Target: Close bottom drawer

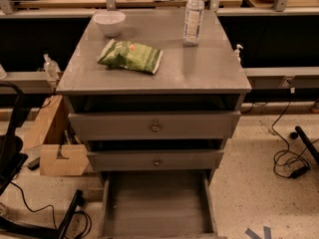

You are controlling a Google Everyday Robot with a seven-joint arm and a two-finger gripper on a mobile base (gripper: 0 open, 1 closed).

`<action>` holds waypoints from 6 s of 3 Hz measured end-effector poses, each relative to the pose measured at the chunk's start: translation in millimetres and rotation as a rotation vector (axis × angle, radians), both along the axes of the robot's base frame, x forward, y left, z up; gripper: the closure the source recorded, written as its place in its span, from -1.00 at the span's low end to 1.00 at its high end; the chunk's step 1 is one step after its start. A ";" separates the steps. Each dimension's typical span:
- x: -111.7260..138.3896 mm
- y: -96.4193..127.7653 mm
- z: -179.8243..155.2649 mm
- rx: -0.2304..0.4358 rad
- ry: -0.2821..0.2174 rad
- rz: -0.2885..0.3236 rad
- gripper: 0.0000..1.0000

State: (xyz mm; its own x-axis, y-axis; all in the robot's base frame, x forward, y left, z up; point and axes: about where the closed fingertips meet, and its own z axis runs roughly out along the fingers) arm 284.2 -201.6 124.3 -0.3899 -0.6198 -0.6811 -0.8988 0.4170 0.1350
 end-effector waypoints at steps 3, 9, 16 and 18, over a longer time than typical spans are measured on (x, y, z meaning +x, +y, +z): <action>30.0 39.1 -7.7 0.012 -0.088 0.083 1.00; 123.7 70.0 1.0 0.026 -0.192 0.124 1.00; 233.7 126.4 12.1 0.034 -0.260 0.170 1.00; 243.1 135.4 13.0 0.032 -0.259 0.182 1.00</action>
Offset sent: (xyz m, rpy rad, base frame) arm 0.0289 0.0352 -0.0103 -0.0074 -0.1048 0.0890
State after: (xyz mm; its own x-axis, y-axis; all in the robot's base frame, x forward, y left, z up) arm 527.3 -66.3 137.3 -0.0853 -0.6399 -0.7637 -0.9645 0.2452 -0.0977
